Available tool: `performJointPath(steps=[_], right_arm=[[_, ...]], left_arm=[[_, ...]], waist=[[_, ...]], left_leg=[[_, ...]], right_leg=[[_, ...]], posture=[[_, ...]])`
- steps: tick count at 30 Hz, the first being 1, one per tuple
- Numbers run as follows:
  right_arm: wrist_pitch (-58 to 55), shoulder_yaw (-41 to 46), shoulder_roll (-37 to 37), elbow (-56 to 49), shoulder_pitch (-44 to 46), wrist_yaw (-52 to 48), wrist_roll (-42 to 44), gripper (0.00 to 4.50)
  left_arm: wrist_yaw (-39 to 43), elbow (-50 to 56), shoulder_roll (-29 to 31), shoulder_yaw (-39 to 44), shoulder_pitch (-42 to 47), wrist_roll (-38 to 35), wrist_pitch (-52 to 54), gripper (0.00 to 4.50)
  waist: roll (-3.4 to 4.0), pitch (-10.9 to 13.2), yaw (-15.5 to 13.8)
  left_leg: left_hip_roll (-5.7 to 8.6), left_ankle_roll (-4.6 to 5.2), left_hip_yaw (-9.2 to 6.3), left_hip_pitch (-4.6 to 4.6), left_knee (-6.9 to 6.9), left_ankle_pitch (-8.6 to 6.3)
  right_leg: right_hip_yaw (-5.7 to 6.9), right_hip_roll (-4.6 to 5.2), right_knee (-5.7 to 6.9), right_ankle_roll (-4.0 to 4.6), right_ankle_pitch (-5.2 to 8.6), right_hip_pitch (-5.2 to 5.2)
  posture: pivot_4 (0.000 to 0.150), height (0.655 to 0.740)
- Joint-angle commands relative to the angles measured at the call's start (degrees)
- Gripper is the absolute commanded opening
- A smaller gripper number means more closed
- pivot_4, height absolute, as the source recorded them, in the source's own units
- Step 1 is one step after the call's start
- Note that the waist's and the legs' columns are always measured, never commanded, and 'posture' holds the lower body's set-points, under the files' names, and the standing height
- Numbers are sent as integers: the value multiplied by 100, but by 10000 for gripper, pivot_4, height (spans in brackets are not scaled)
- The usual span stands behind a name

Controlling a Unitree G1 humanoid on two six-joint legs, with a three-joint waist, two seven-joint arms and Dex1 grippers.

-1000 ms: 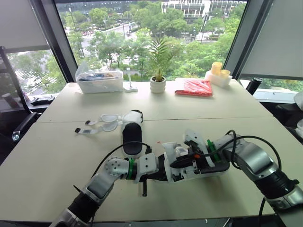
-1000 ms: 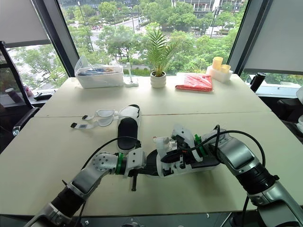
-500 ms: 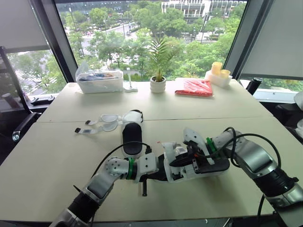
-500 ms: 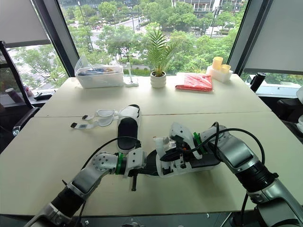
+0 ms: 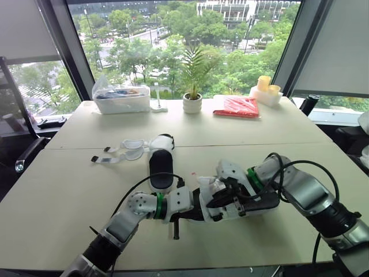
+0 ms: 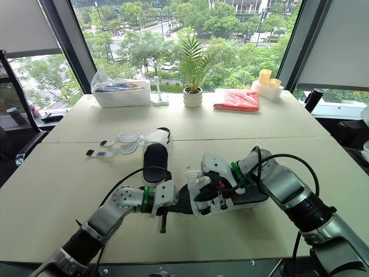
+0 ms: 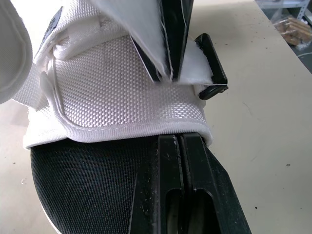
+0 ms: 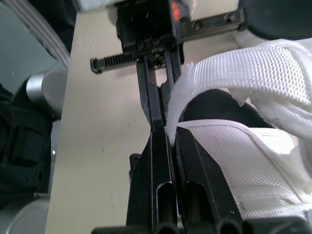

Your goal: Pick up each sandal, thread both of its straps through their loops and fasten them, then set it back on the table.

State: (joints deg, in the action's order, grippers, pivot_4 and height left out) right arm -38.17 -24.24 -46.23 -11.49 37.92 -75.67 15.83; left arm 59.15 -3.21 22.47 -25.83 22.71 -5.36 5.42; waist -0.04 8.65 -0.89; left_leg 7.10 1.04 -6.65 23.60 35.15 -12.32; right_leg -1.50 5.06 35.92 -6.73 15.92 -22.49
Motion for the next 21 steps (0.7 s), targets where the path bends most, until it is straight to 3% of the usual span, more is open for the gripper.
performJointPath(steps=[1, 3, 6, 13, 17, 21], right_arm=[[157, -79, -168, -301, -143, -105, -137, 518], [333, -201, -271, -305, -274, -112, -360, 518], [375, -218, -368, -248, -345, -73, -524, 9447], [-636, 711, -886, -1218, -358, -209, 371, 43752], [-1841, 1697, -1402, -1919, -437, -370, 1641, 43752], [-2633, 2561, -1714, -2248, -1191, -171, 2465, 43752]], left_arm=[[34, -321, 94, -314, -228, 351, 265, 0], [29, -321, 90, -312, -227, 350, 272, 0], [28, -324, 87, -315, -224, 347, 276, 0], [38, -326, 89, -342, -235, 342, 269, 0], [45, -353, 94, -349, -235, 355, 233, 0], [52, -383, 99, -336, -238, 355, 191, 0]], waist=[[0, 0, -3], [0, 0, -1], [0, 0, 1], [-1, 0, -8], [-1, 1, -15], [-4, 2, -28]], left_leg=[[0, 0, 0, 0, 0, 0], [0, 0, 0, 0, 0, 0], [0, 0, 0, -1, 1, 0], [0, 0, 0, -1, 4, 0], [0, 0, 0, 1, 4, 0], [-3, 2, -1, 2, -1, -2]], right_leg=[[0, 0, 0, 0, 0, 0], [0, 0, 0, 0, 0, 0], [0, 0, 0, 0, 0, 1], [0, 0, 0, 3, 1, 4], [0, 3, -1, 17, 10, 4], [1, 3, -13, 19, 11, 8]], posture=[[1500, 7400], [1500, 7400], [1500, 7400], [1500, 7400], [1500, 7400], [1500, 7400]])
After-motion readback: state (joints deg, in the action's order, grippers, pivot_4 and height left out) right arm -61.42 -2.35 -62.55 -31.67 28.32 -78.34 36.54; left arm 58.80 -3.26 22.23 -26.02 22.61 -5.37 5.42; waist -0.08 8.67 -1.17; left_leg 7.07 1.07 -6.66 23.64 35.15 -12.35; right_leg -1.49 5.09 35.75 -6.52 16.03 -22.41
